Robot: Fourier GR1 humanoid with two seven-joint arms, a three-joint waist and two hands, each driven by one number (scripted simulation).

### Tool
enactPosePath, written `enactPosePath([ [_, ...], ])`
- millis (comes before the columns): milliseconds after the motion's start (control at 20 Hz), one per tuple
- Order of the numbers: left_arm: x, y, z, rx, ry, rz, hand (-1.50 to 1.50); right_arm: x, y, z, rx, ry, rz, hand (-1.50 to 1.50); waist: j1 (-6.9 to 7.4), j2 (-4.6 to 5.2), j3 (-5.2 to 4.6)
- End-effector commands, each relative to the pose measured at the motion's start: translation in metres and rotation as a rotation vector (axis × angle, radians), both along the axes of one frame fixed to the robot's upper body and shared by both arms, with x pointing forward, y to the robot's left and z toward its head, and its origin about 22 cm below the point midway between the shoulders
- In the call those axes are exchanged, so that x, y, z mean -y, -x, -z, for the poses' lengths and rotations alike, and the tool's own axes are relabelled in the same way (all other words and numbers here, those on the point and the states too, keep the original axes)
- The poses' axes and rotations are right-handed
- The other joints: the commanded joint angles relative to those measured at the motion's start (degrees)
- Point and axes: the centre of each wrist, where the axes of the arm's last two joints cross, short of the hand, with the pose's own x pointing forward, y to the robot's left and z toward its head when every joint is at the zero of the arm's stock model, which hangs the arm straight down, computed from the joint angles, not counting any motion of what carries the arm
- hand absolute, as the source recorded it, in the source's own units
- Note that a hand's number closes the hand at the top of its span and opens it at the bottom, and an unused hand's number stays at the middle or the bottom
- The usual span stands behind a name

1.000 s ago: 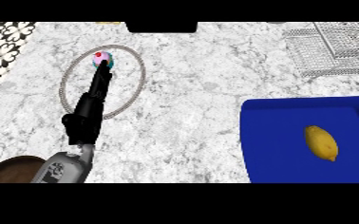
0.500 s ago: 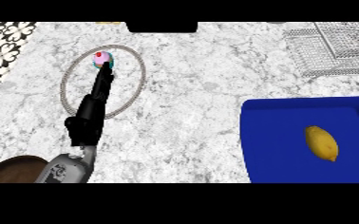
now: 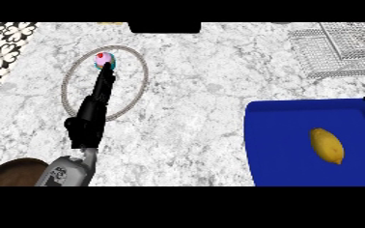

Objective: Pick the lemon from the tray and place it in the tiered basket

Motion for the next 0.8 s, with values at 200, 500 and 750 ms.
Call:
enactPosePath([
  [200,0.011,0.007,0.004,0.001,-0.006,0.018,0.0,0.032,-0.012,0.058,0.025,0.012,-0.168,-1.5,0.97,0.16,-0.09],
  [500,-0.005,0.008,0.003,0.008,0.006,0.006,0.0,0.055,-0.019,0.083,0.038,0.04,-0.093,-1.5,-0.12,-0.21,-0.28],
  [750,0.008,-0.004,0.008,-0.001,-0.011,-0.006,0.0,0.061,-0.027,0.098,-0.013,0.038,-0.092,-1.5,-0.29,-0.14,-0.29],
])
